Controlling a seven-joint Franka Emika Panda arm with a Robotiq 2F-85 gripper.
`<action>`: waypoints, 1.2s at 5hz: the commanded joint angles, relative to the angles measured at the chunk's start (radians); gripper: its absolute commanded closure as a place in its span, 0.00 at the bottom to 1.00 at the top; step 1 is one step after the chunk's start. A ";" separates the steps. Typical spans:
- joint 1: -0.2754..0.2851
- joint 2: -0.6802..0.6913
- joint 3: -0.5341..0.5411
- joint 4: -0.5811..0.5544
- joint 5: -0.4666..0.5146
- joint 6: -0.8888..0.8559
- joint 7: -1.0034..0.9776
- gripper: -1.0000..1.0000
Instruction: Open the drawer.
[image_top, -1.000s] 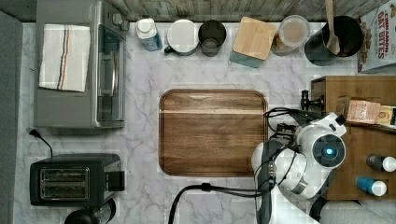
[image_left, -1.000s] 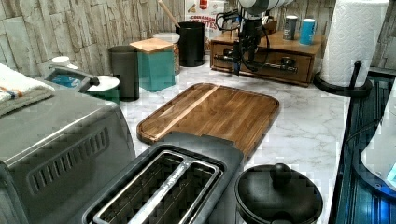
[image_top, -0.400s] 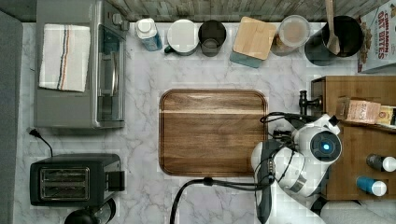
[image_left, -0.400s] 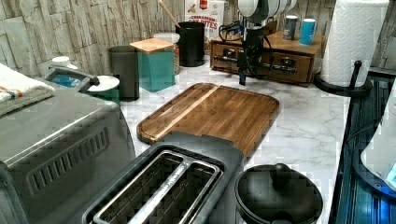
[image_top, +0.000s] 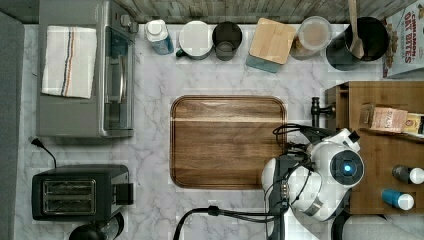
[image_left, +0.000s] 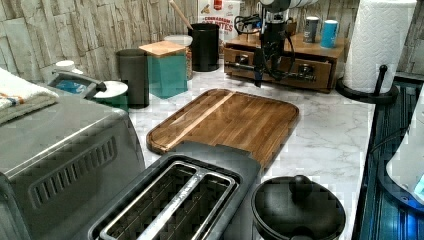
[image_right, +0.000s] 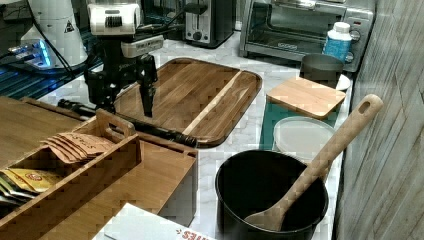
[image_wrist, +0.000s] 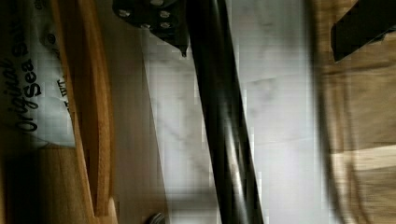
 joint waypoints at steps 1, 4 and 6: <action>0.148 -0.034 0.225 -0.040 0.147 -0.080 -0.002 0.00; 0.303 -0.078 0.414 -0.113 0.179 0.030 0.311 0.00; 0.322 -0.108 0.421 -0.074 0.162 -0.057 0.329 0.00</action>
